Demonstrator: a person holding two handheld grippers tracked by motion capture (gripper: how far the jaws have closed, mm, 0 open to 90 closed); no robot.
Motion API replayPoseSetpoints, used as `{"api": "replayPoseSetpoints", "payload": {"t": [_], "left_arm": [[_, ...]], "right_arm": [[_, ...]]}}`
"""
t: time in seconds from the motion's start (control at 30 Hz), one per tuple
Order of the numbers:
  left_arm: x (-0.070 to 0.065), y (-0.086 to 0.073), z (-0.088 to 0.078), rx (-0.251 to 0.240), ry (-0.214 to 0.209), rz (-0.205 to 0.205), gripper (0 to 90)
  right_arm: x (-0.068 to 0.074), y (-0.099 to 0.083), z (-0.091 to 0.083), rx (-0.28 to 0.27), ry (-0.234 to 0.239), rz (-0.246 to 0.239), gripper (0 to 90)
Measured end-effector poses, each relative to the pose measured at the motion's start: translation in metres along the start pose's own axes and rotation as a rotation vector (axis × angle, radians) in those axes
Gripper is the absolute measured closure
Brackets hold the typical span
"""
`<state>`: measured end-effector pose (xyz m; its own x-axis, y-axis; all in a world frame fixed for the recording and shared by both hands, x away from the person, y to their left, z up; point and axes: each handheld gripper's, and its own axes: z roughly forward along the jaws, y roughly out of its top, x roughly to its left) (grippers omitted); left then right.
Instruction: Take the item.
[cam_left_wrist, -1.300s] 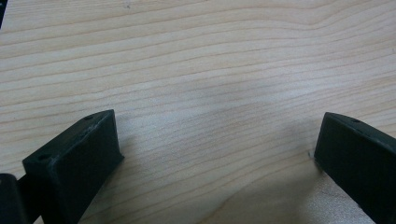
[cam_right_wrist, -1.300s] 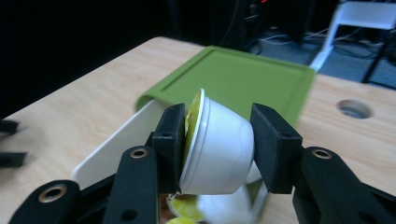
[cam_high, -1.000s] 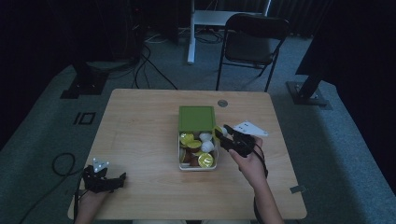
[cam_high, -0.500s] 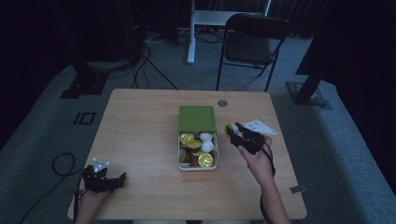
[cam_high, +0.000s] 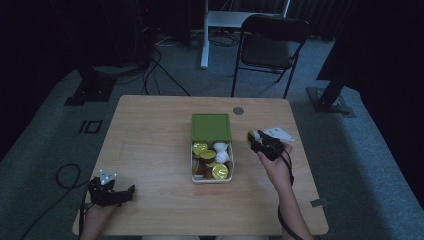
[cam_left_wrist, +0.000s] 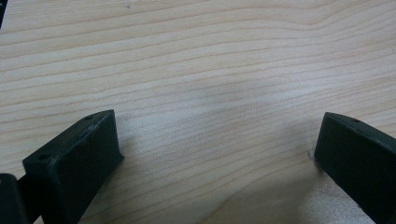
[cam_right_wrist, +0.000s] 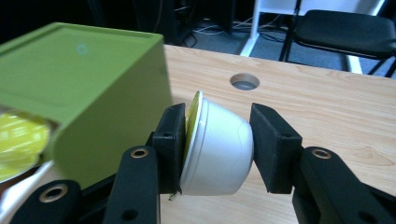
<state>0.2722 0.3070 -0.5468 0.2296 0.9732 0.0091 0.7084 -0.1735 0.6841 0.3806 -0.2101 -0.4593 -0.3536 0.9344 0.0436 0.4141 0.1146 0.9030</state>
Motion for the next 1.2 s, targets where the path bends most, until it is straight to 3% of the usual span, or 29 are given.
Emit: {"api": "replayPoseSetpoints", "payload": {"t": [0.1,0.33,0.77,1.2], "left_arm": [[0.0,0.0,0.0,0.0,0.0,0.0,0.4],[0.0,0.0,0.0,-0.001,0.0,-0.001,0.3],[0.0,0.0,0.0,-0.001,0.0,-0.001,0.4],[0.0,0.0,0.0,-0.001,0.0,-0.001,0.3]], "right_arm": [[-0.002,-0.001,0.005,0.01,-0.007,0.0,57.0],[-0.011,-0.008,0.025,0.028,-0.019,0.049,57.0],[-0.022,-0.03,0.058,0.091,-0.078,0.067,57.0],[-0.026,-0.037,0.069,0.12,-0.097,0.088,57.0]]}}
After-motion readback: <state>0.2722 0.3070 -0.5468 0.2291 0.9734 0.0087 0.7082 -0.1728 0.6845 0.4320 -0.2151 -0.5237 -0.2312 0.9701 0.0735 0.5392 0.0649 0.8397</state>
